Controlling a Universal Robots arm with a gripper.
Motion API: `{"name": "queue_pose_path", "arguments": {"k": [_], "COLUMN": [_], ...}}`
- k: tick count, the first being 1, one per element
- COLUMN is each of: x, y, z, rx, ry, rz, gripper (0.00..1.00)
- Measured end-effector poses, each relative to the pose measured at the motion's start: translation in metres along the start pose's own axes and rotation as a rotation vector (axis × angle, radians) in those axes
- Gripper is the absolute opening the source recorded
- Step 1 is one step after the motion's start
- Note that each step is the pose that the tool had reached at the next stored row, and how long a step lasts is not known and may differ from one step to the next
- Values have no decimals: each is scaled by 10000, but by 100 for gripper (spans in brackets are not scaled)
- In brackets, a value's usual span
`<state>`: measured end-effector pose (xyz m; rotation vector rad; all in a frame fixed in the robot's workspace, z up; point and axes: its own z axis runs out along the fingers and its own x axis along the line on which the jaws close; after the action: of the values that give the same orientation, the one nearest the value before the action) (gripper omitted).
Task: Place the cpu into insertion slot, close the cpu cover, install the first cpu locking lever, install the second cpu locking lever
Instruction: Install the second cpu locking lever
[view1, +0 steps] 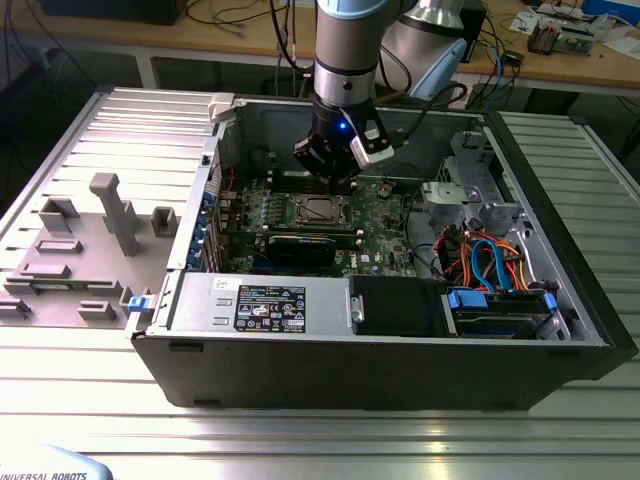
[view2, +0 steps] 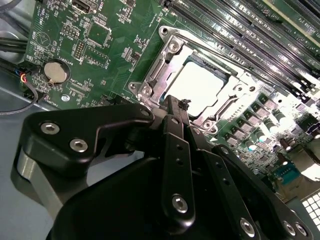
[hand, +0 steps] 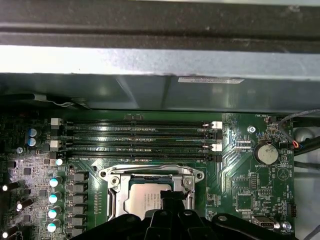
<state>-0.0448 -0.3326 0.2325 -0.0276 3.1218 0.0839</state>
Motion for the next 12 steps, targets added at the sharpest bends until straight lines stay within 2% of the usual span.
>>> {"name": "queue_pose_path", "arguments": {"k": [9,12], "x": [-1,0], "y": [2,-44], "z": [-50,-54], "rx": [-2,1], "ry": [-1,0], "rz": [-1,-1], "gripper": [11,11]}}
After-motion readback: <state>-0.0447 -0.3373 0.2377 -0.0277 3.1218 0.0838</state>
